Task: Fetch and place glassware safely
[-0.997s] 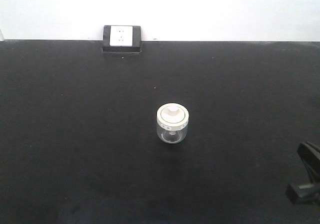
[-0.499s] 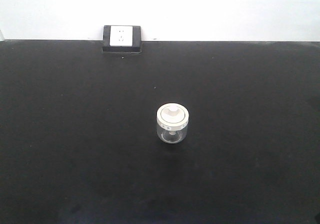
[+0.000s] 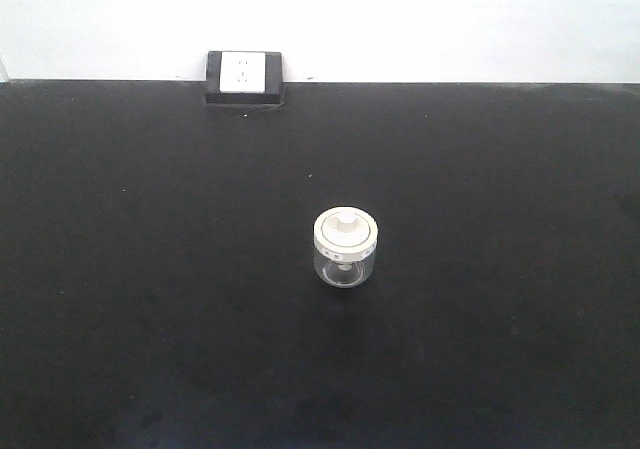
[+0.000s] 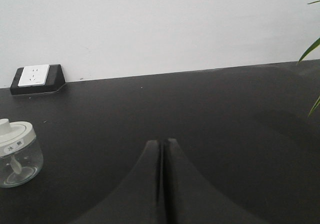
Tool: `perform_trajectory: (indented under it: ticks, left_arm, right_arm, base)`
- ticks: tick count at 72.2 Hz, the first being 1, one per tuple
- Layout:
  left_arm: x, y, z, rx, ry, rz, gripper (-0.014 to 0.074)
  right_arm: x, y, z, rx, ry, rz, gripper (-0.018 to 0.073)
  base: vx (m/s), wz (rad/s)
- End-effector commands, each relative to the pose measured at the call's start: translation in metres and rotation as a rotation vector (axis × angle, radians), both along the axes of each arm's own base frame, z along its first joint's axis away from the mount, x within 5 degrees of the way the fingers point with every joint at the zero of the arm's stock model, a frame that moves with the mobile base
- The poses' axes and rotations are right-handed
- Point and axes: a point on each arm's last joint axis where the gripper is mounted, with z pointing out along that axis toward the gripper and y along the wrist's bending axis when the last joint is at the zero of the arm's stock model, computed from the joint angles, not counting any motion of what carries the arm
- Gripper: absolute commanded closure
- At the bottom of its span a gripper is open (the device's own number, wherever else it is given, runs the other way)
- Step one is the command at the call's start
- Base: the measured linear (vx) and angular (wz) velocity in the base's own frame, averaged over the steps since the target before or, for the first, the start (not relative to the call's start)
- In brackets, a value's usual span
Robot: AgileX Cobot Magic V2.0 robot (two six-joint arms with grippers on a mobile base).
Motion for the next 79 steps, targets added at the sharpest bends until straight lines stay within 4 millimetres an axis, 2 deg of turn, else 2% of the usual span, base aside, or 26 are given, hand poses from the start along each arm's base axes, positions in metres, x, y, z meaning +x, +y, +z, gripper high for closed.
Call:
perform_trajectory:
  ticks: [1,79]
  left_arm:
    - [0.0004,-0.0003,-0.0019,-0.015,-0.056,-0.002,0.0595]
    - [0.0004,-0.0003,-0.0020,-0.015,-0.055,-0.002,0.0595]
  right_arm:
    - [-0.0002,0.0002,0.0002,-0.010,-0.058,0.000,0.0563]
    - [-0.0002,0.0002,0.0002,-0.010,-0.058,0.000,0.0563]
  base:
    - [0.00,0.00]
    - [0.00,0.00]
